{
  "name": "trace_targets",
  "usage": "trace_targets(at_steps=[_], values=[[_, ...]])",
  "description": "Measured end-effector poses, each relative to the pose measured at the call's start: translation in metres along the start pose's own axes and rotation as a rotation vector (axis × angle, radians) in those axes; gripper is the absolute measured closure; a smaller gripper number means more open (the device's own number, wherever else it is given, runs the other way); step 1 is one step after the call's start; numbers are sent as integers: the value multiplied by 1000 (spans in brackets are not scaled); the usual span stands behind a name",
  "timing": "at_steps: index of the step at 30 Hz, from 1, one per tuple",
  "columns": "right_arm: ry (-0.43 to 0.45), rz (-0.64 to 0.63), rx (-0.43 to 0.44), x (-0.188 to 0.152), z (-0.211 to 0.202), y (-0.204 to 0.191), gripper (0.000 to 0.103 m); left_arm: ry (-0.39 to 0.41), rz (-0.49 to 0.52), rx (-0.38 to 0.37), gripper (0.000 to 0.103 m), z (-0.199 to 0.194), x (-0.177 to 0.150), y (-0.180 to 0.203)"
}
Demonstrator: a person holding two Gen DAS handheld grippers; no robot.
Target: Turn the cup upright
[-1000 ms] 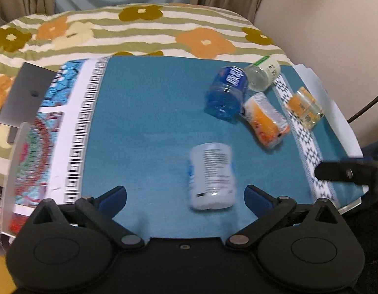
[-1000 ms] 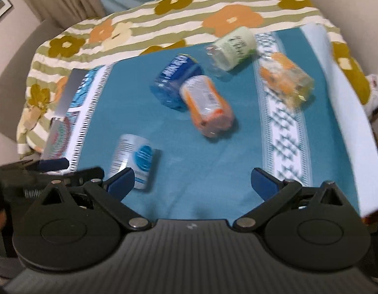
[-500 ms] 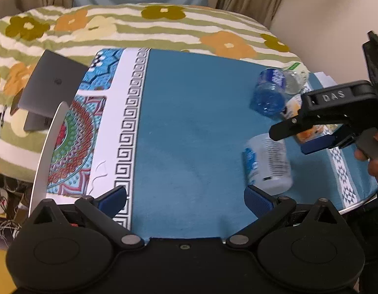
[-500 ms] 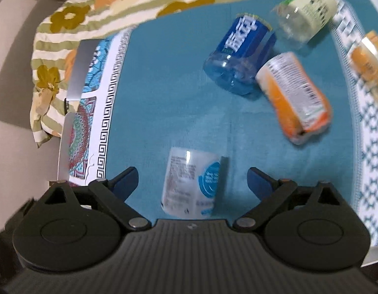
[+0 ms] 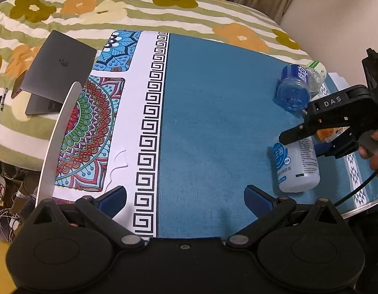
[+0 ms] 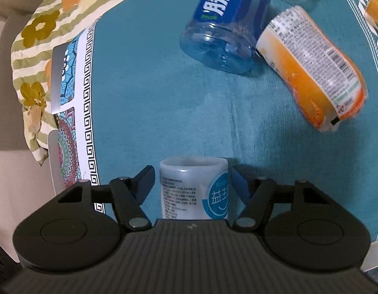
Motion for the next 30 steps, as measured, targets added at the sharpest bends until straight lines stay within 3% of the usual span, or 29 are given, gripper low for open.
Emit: trace_targets(at_steps=[9,13,15,20,23,30], values=[[9,8,25,-2,-2,3,33,-10,12,-10,0,2,-2,6],[72,-28,40,-6,-18,-3,34,-4,14,-9,0,-3,-2,8],[146,-65,52,-12,-32,-10,34,7,17,-3,0,-8,-2,8],[468,-279,-11,-49,-55,-35,34,33,5,22,0,-14,-4,5],[638,-368,-24,-70,-43,-39,33,50,2,45,0,-17,-7,4],[890,-505,-84,-102,-8,-36,31,62,31,92,0,-19,-22,1]])
Point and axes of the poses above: each gripper's, at about its wrist camera, not at the fingertips, and z roughly the way its jaws point, y to its right, x to its top, the point moved 3 cm from there along z, roughly the way its jaws point, and after that the axes turned 1 degree about x, right-handed, at the moved point
